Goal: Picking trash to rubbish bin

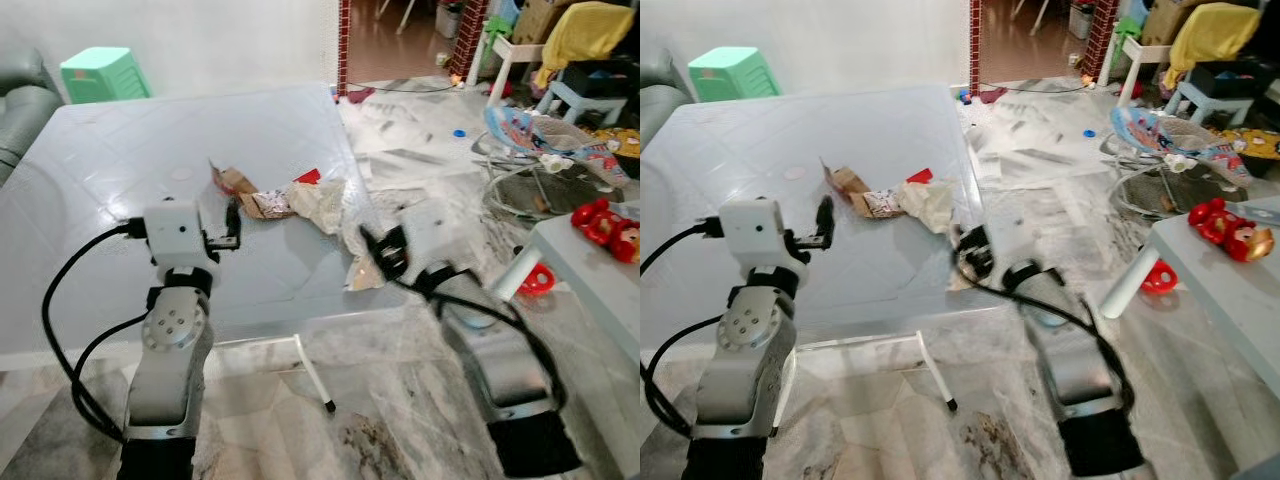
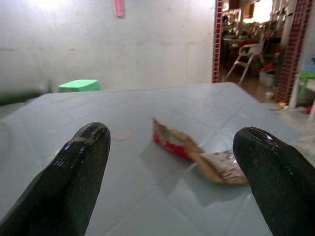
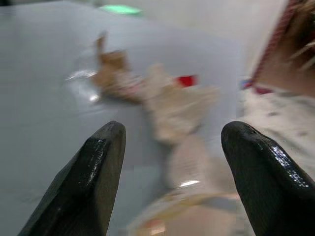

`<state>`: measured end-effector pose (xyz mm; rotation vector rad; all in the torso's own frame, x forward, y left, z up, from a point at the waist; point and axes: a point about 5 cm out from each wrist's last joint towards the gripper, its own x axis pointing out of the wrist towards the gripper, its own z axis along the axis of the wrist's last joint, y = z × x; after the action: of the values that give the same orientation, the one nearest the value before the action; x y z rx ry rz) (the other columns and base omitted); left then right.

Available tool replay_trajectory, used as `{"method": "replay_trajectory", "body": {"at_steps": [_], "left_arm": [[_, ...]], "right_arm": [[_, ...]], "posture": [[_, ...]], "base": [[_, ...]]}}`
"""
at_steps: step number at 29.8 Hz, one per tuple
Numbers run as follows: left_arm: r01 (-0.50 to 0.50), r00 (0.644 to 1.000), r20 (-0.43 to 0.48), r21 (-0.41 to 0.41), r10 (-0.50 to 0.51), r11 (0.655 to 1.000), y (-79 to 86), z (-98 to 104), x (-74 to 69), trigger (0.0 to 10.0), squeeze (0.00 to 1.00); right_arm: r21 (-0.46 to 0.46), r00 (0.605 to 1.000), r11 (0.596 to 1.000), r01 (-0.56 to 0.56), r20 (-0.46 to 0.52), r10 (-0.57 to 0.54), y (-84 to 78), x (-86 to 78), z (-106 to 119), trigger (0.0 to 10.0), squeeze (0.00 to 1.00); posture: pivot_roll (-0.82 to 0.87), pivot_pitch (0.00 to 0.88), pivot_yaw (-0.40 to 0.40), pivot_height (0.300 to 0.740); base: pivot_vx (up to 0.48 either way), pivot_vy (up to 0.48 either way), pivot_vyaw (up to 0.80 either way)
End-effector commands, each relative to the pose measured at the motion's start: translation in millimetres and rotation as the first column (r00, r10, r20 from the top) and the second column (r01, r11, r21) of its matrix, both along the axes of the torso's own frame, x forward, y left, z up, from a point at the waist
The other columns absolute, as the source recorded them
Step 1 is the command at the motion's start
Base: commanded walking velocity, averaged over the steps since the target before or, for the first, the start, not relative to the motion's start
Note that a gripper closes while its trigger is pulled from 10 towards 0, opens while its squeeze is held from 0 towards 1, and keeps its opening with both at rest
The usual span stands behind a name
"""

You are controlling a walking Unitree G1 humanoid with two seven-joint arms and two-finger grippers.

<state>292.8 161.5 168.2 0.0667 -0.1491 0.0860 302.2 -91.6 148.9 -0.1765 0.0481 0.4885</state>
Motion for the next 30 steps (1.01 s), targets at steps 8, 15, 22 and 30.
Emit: {"method": "replay_trajectory", "body": {"at_steps": [8, 15, 22, 30], "left_arm": [[0.027, 1.0, -0.014, 0.109, -0.026, 0.994, -6.4, -9.1, -23.7, 10.0, 0.0], [0.027, 0.999, -0.03, 0.156, -0.022, 0.987, -6.1, -14.1, -41.2, 10.0, 0.0], [0.016, 0.999, -0.037, 0.178, -0.01, 0.984, -2.4, -14.4, -49.2, 10.0, 0.0], [0.018, 0.999, -0.047, 0.182, -0.01, 0.983, -3.7, -15.0, -53.1, 10.0, 0.0]], "right_arm": [[-0.035, 0.999, 0.999, -0.015, -0.03, 0.014, 2.1, -2.7, -10.5, 10.0, 0.0], [-0.109, 0.997, 0.991, 0.073, 0.038, -0.07, -2.0, 9.7, -13.4, 10.0, 0.0], [-0.143, 0.987, 0.979, 0.148, 0.083, -0.137, -4.7, 21.9, -17.6, 10.0, 0.0], [-0.187, 0.981, 0.965, 0.184, 0.09, -0.169, -5.4, 33.8, -29.6, 10.0, 0.0]], "posture": [[0.06, 0.07, 0.018, 0.74], [0.11, 0.083, 0.014, 0.74], [0.13, 0.091, 0.012, 0.74], [0.15, 0.098, 0.008, 0.74]], "base": [[0.0, 0.0, 0.0], [0.0, 0.0, 0.0], [0.0, 0.0, 0.0], [0.0, 0.0, 0.0]]}}
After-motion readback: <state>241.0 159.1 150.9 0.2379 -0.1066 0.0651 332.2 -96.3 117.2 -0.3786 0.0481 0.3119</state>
